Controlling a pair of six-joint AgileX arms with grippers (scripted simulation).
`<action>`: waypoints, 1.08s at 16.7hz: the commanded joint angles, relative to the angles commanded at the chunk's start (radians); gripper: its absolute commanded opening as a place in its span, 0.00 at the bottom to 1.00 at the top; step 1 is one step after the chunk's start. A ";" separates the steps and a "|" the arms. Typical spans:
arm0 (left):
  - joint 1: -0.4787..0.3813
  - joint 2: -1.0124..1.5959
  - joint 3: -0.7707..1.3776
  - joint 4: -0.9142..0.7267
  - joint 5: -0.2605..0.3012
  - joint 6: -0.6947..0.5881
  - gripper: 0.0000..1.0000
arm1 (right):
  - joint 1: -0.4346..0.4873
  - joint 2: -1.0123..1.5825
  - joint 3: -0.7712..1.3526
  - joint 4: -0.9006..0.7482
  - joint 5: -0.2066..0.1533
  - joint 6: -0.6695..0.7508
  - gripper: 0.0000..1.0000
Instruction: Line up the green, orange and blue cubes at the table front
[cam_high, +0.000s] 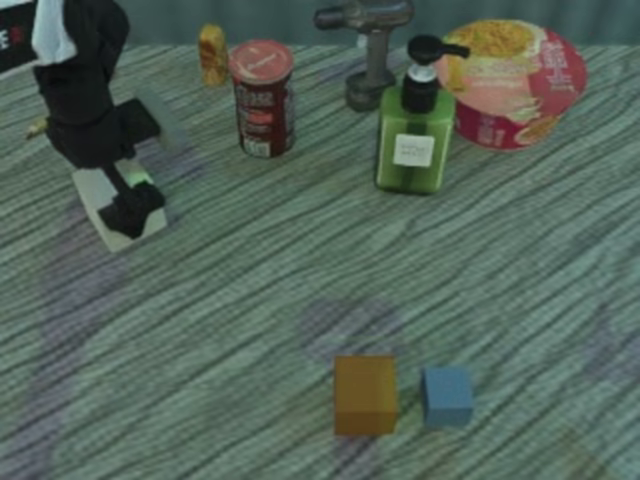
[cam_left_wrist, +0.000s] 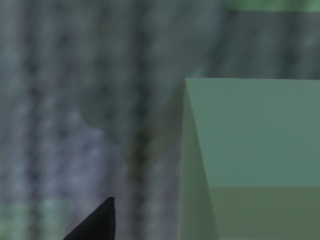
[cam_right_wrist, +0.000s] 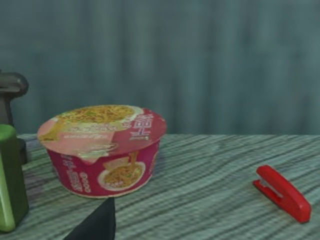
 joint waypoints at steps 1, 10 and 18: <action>0.000 0.006 -0.018 0.021 0.000 0.001 1.00 | 0.000 0.000 0.000 0.000 0.000 0.000 1.00; 0.001 0.009 -0.029 0.032 0.000 0.001 0.70 | 0.000 0.000 0.000 0.000 0.000 0.000 1.00; 0.001 0.009 -0.029 0.032 0.000 0.001 0.10 | 0.000 0.000 0.000 0.000 0.000 0.000 1.00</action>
